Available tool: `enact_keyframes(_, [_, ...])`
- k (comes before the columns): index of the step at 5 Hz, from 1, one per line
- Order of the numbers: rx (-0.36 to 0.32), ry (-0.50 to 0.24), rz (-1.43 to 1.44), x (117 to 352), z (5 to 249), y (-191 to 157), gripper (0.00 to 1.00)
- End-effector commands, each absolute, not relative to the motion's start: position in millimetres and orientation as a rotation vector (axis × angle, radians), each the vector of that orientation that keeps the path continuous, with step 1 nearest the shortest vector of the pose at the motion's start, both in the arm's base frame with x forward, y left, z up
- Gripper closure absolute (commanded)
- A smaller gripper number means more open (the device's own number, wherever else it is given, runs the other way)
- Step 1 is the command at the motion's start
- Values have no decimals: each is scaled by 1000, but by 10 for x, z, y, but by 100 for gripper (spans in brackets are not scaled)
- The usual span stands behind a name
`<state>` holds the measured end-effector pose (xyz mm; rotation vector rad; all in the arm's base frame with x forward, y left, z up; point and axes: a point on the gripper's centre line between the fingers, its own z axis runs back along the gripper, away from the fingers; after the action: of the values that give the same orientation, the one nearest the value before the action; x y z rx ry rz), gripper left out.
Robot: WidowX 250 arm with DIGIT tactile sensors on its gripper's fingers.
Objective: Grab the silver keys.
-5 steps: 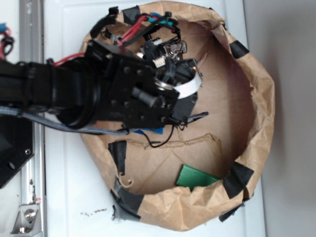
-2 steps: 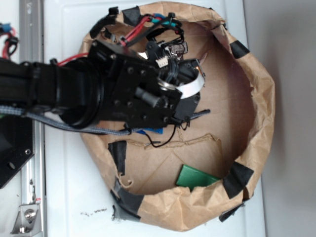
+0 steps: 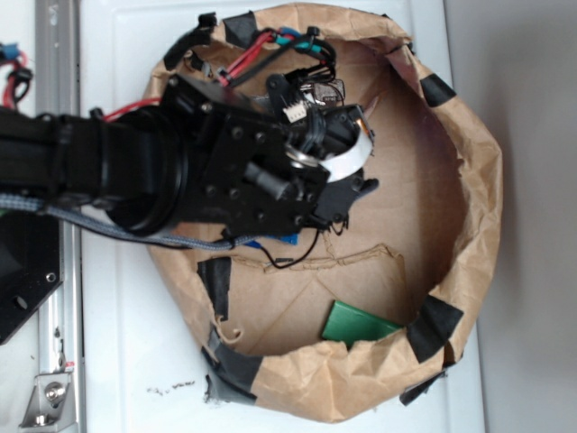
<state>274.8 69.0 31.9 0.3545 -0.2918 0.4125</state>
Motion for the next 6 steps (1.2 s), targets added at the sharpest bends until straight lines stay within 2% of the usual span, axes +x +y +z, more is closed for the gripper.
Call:
enact_keyframes(1, [354, -341, 401, 2807, 473, 685, 100])
enact_keyframes(5, [350, -343, 400, 2820, 474, 707, 100])
enact_keyframes(6, [308, -358, 418, 2794, 629, 732, 100])
